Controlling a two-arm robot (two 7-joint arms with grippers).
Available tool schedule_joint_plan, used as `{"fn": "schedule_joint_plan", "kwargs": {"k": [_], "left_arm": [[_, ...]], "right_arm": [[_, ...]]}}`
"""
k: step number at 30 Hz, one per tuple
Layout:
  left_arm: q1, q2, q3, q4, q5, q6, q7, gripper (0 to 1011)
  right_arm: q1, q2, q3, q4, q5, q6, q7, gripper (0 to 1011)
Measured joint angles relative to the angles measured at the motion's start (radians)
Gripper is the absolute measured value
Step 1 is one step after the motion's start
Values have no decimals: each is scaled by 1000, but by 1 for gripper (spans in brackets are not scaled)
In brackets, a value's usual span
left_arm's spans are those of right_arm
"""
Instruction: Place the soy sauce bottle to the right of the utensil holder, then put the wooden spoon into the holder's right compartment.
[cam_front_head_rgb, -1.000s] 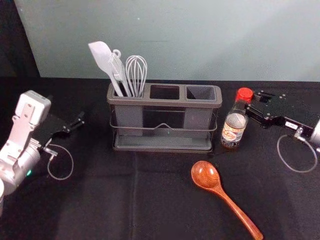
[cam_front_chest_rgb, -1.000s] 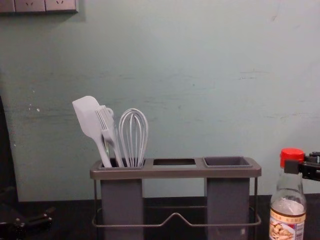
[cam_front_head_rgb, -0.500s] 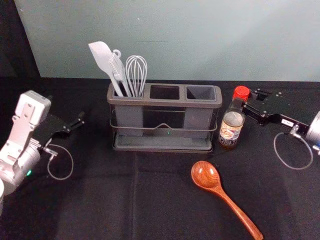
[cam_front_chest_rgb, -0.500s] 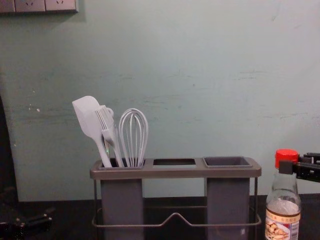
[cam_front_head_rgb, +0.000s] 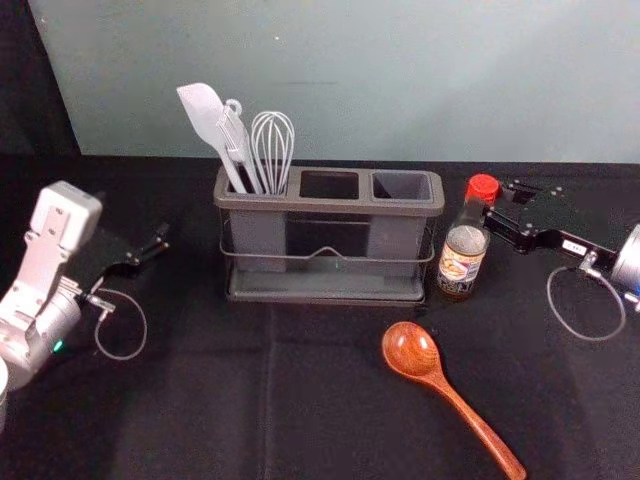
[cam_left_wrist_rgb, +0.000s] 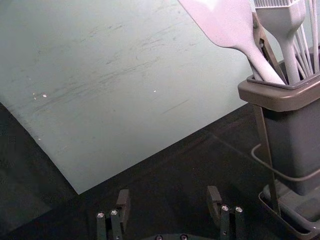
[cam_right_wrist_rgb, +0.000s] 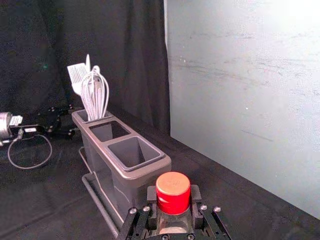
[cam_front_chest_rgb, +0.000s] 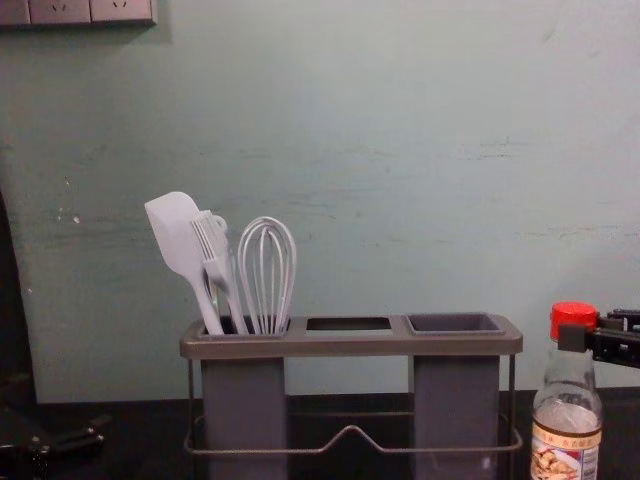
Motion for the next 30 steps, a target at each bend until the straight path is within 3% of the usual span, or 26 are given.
{"fn": "schedule_joint_plan", "kwargs": {"k": [4,5,8,12,20,24,30], "left_arm": [[0,0,0,0,0,0,0,1005],[0,0,0,0,0,0,0,1005],[0,0,0,0,0,0,0,1005],[0,0,0,0,0,0,0,1005],[0,0,0,0,0,0,0,1005],[0,0,0,0,0,0,0,1005],[0,0,0,0,0,0,0,1005]], "right_arm": [[0,0,0,-1,0,0,-1,420],[0,0,1,-1,0,0,-1,489],[0,1,1,-1,0,0,-1,553],[-1,1,1,-2,0,-1,-1,713],[-1,1,1,-3,0,-1,-2,931],[-1,1,1,-3,0,-1,-2,1004],[-1,1,1,-3,0,-1,-2,1004]]}}
